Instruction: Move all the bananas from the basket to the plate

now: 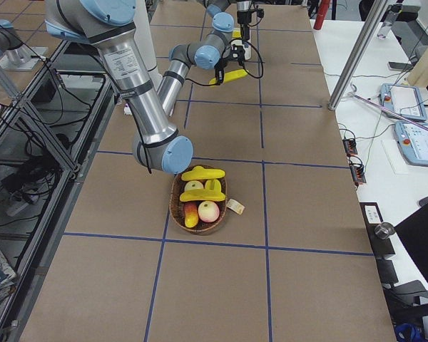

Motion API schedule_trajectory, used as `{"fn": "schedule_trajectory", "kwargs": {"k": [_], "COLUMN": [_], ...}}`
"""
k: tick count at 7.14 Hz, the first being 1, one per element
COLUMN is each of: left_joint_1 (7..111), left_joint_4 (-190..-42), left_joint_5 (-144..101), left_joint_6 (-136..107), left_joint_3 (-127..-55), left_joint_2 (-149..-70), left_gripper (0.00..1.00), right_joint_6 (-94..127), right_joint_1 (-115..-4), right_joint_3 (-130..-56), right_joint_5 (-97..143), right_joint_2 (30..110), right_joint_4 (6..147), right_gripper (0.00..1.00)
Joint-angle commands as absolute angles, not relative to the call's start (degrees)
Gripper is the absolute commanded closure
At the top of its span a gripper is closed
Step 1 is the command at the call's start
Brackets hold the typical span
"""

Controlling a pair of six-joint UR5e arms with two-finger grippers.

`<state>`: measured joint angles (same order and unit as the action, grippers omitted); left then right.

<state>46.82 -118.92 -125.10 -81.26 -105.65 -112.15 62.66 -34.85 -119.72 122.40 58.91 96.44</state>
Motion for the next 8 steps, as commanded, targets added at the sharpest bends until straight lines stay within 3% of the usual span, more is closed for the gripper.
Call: {"fn": "schedule_trajectory", "kwargs": {"k": [1, 4, 8], "left_joint_1": [43.5, 39.3, 33.7], "left_joint_4": [-140.6, -143.3, -143.4], "left_joint_5": [-124.5, -122.4, -118.7], "left_joint_6": [-99.0, -105.4, -105.3], "left_joint_3": [-100.2, -99.1, -99.6], "left_joint_2": [-114.4, -121.6, -123.4], "left_gripper": [0.01, 0.01, 0.04], "right_joint_6": [70.2, 70.4, 70.4], "right_joint_1": [-30.3, -29.6, -28.9], "right_joint_3": [-117.2, -115.2, -115.6], "right_joint_5": [118.5, 117.2, 117.1], "right_joint_2": [54.7, 51.5, 51.2], "right_joint_4": [94.7, 94.7, 94.6], "right_gripper": [0.99, 0.99, 0.99]}}
